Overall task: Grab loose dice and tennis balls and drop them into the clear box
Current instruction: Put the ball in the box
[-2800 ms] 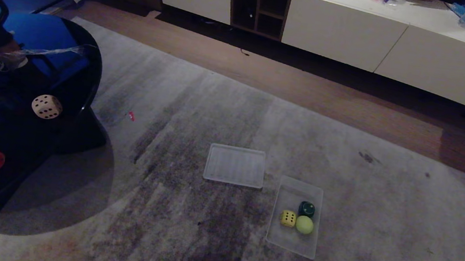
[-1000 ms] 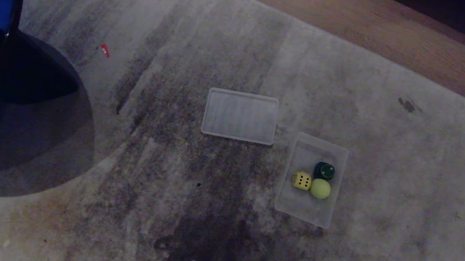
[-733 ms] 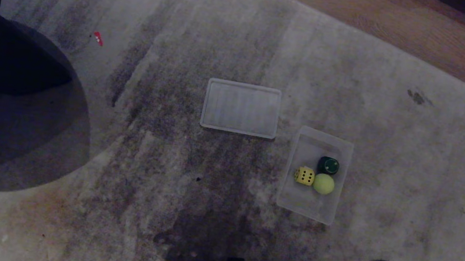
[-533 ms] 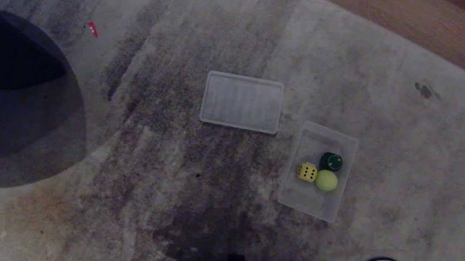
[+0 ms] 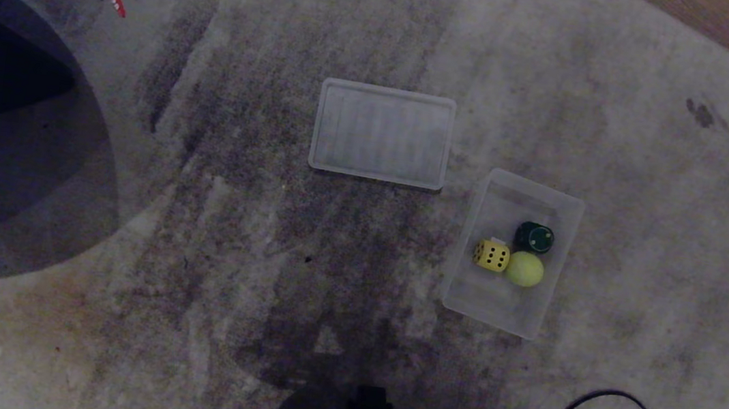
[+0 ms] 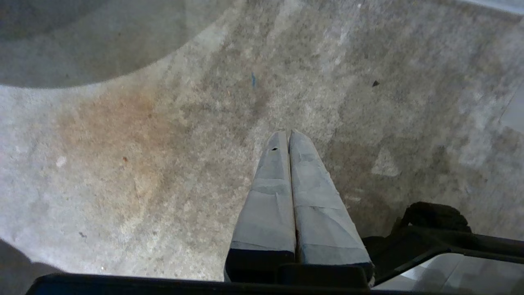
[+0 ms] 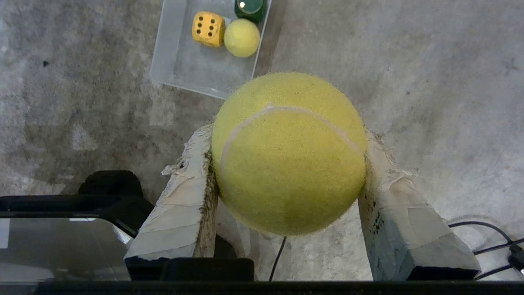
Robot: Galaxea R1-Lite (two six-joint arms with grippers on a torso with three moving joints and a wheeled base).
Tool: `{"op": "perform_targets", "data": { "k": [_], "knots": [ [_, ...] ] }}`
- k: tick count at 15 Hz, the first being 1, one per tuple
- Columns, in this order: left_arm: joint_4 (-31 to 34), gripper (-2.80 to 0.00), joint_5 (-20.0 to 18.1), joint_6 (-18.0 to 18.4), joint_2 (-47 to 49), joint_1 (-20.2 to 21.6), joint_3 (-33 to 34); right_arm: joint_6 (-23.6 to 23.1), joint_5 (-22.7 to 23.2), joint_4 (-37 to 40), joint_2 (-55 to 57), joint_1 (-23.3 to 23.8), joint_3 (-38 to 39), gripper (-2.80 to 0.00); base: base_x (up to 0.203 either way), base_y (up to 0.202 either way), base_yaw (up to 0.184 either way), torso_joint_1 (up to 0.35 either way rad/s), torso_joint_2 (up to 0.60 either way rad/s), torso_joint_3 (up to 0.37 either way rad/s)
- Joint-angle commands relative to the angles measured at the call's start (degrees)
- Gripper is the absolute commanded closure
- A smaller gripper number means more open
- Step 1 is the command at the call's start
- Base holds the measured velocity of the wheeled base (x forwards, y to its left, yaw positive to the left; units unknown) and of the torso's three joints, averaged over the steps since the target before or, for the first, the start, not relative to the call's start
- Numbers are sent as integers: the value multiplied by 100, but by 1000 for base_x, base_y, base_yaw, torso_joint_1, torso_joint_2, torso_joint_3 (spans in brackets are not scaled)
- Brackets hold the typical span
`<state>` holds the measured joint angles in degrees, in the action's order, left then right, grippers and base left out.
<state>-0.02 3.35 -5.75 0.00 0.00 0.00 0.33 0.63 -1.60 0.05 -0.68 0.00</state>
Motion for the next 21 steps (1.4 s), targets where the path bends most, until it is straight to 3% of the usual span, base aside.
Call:
{"op": "perform_targets", "data": {
  "k": [1,5,7,10,12,17,21],
  "knots": [
    [-14,0,35,-77,0,0,0,-7,7,-7,-5,-2,53,0,0,0,0,2,5,-103],
    [-15,0,43,-110,0,0,0,17,-5,78,14,-1,-93,0,0,0,0,1,2,-23],
    [-16,0,43,-110,0,0,0,72,25,435,308,2,-652,0,0,0,0,0,0,0],
    [-18,0,43,-110,4,0,0,660,148,811,1790,-35,-1441,0,0,0,0,0,0,0],
    [-24,0,43,-110,0,0,6,997,199,649,3008,-47,-1720,0,0,0,0,0,0,0],
    [-24,0,43,-110,0,0,0,1726,230,-1410,6404,-51,-2163,0,0,0,0,0,0,0],
    [-24,0,43,-110,0,0,0,2315,260,-3757,8908,-161,-2726,0,0,0,0,0,0,0]
  ]
}}
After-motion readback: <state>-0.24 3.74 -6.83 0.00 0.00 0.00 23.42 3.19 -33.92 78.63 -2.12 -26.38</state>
